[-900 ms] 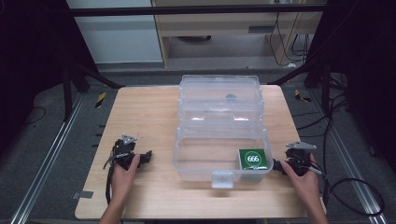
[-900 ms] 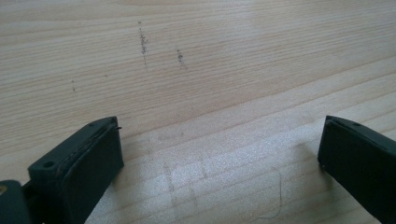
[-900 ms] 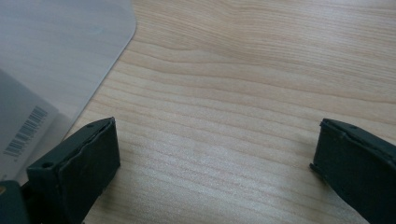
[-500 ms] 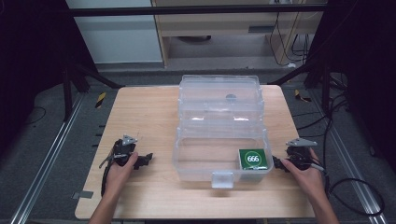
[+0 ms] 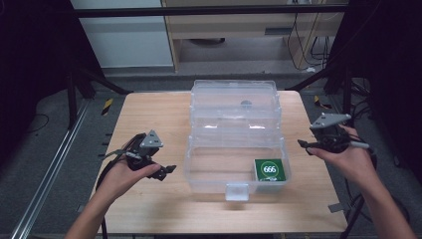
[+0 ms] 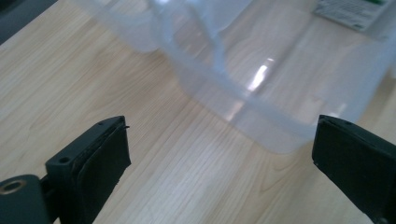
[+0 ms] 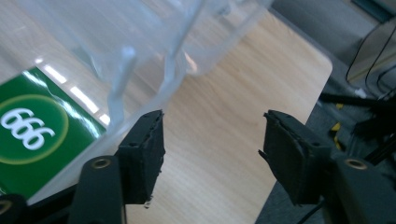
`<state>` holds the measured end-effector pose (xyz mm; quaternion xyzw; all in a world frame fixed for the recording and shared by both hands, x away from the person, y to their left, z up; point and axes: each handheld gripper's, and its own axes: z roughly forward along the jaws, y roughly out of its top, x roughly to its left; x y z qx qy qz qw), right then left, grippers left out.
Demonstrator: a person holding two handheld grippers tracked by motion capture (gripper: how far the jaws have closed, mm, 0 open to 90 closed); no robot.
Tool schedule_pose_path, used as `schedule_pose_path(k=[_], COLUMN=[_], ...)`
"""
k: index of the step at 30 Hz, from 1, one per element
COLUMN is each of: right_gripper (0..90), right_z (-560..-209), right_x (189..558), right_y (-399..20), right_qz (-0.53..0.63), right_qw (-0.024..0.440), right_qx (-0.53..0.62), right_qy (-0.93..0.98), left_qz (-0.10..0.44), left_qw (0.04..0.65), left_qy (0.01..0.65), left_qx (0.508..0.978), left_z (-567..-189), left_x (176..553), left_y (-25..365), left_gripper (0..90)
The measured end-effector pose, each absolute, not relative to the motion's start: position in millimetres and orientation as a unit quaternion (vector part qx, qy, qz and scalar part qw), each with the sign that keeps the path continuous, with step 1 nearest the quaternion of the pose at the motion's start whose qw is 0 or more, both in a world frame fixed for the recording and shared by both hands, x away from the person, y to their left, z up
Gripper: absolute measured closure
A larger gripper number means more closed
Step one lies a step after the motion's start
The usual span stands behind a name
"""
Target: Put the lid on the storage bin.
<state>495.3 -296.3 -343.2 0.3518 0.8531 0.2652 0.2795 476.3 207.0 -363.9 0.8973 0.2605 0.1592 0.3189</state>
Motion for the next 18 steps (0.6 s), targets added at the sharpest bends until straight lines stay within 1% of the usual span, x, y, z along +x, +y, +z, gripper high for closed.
schedule_pose_path(k=[1, 4, 6, 7, 9, 10, 11, 12, 13, 18], right_gripper=[42.9, 44.1, 46.0, 46.5, 47.6, 47.6, 48.2, 48.2, 49.8, 50.6], right_z=[-336, -315, -304, -299, -290, -286, -282, -282, -275, -269], right_x=[499, 512, 522, 526, 535, 539, 542, 542, 549, 559], right_y=[-292, -280, -272, -267, -257, -251, -246, -246, -235, -219], right_qz=[0.258, 0.249, 0.250, 0.248, 0.239, 0.233, 0.231, 0.231, 0.230, 0.219], right_qw=[0.281, 0.281, 0.274, 0.271, 0.268, 0.268, 0.266, 0.266, 0.259, 0.248], right_qx=[0.339, 0.313, 0.293, 0.283, 0.262, 0.251, 0.240, 0.240, 0.220, 0.188], right_qy=[0.860, 0.872, 0.881, 0.886, 0.896, 0.901, 0.905, 0.905, 0.912, 0.925], left_qz=[0.151, 0.142, 0.138, 0.130, 0.125, 0.125, 0.118, 0.118, 0.110, 0.095], left_qw=[0.314, 0.309, 0.310, 0.303, 0.294, 0.294, 0.284, 0.284, 0.281, 0.272], left_qy=[0.240, 0.206, 0.197, 0.171, 0.149, 0.149, 0.124, 0.124, 0.108, 0.090], left_qx=[0.906, 0.917, 0.920, 0.928, 0.936, 0.936, 0.943, 0.943, 0.947, 0.953], left_z=[-356, -348, -347, -345, -346, -346, -347, -347, -349, -353], left_x=[476, 476, 477, 477, 478, 478, 478, 478, 479, 480], left_y=[197, 182, 176, 165, 152, 152, 141, 141, 132, 121], left_gripper=[3.7, 4.1, 4.3, 4.8, 5.9, 6.2, 6.7, 6.7, 7.2, 8.5])
